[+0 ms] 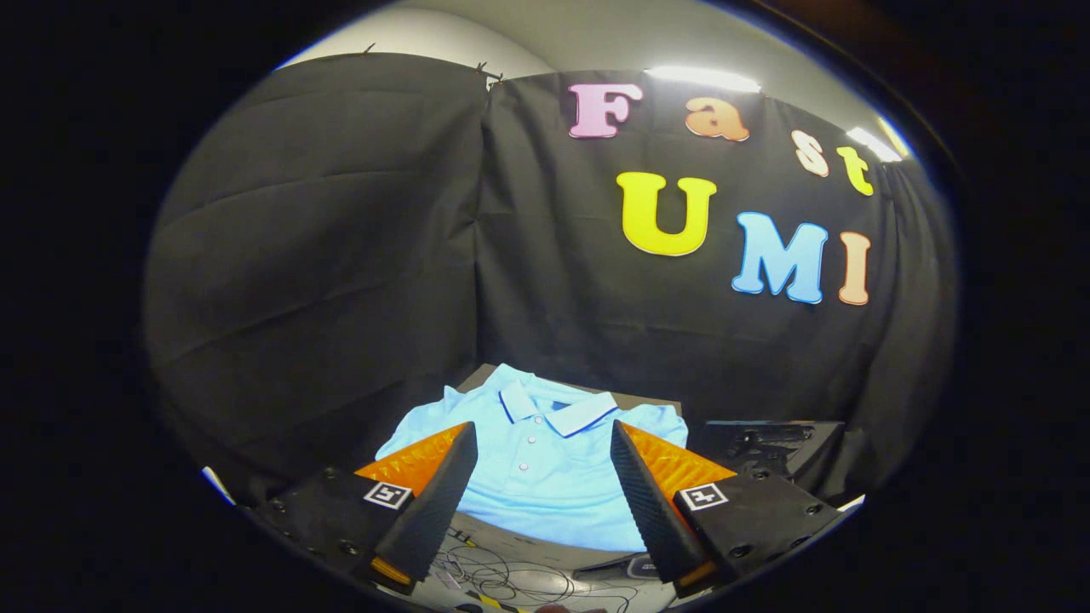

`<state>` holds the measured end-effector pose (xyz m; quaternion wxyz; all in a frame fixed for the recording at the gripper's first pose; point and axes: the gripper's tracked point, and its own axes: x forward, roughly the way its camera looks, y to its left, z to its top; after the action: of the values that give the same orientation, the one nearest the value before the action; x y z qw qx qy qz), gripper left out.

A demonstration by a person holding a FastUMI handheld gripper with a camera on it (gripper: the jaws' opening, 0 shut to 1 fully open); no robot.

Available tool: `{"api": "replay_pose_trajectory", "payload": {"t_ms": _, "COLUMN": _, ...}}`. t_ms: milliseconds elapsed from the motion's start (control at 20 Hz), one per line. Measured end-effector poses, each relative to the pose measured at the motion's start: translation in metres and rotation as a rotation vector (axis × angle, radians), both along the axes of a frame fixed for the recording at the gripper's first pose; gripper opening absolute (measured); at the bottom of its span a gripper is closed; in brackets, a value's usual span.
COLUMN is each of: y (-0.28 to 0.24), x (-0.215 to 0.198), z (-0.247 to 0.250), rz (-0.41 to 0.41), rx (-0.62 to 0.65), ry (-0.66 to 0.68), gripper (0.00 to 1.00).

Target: Put the clothes into the washing machine and then close the washing machine lid.

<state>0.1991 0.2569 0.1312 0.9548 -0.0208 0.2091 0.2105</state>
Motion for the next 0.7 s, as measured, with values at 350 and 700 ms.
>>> {"api": "replay_pose_trajectory", "payload": {"t_ms": 350, "y": 0.039, "x": 0.04, "z": -0.045, "rz": 0.05, "rx": -0.053, "ry": 0.096, "gripper": 0.98}}
{"api": "replay_pose_trajectory", "payload": {"t_ms": 700, "y": 0.065, "x": 0.073, "z": -0.096, "rz": 0.054, "rx": -0.119, "ry": 0.176, "gripper": 0.98}}
